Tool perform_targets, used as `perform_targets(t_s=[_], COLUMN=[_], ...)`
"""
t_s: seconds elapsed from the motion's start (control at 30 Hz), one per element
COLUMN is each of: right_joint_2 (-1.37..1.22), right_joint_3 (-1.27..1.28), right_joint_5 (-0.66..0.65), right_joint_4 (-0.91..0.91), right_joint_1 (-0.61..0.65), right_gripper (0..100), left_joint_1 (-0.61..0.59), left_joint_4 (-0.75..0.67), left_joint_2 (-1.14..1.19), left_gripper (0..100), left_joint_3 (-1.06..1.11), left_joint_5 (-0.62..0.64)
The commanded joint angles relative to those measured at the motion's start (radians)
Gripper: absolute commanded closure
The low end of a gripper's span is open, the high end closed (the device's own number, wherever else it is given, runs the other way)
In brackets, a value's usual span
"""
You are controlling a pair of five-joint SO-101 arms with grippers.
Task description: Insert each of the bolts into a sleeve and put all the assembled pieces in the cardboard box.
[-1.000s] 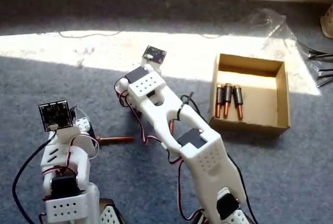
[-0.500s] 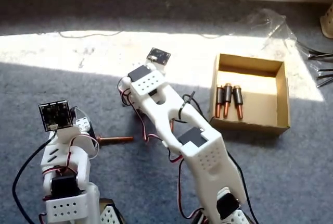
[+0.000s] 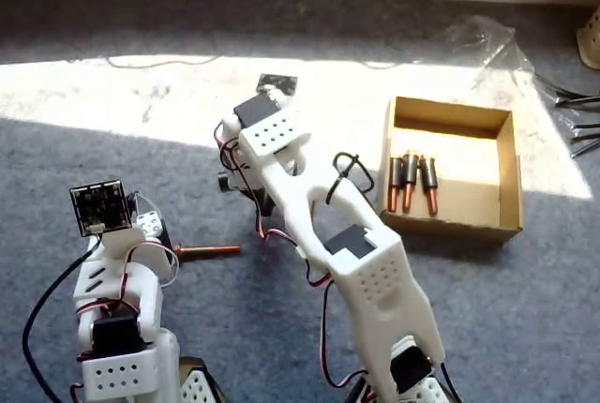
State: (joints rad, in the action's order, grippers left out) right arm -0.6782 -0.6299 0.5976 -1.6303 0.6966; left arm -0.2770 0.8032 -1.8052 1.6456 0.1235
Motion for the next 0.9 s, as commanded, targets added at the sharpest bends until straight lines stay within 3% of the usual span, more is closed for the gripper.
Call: perform_targets(t_s=[0.0,0.2,0.53,0.87], right_joint_2=[0.062,0.064,0.111,0.492], right_joint_3=[-0.076,-0.208,-0.354,-0.128], right_joint_5=[-0.158,-0.302,-0.531,-0.569], right_joint_4=[-0.035,-0.127,-0.133,-0.131], right_joint_1=[-0.015,-0.015,-0.018,-0.12], right_gripper=[95.4,95.4,95.4,95.4], left_joint_1=[0.019,0.019,0.021,0.019], left_joint_4=[-0.02,-0.02,-0.02,-0.02], left_joint_2=[-0.007,-0.007,-0.007,-0.007], left_gripper=[97,97,97,97], left_joint_3=[-0.008,-0.008,-0.008,-0.008], left_joint_5=[-0.003,-0.003,-0.003,-0.003])
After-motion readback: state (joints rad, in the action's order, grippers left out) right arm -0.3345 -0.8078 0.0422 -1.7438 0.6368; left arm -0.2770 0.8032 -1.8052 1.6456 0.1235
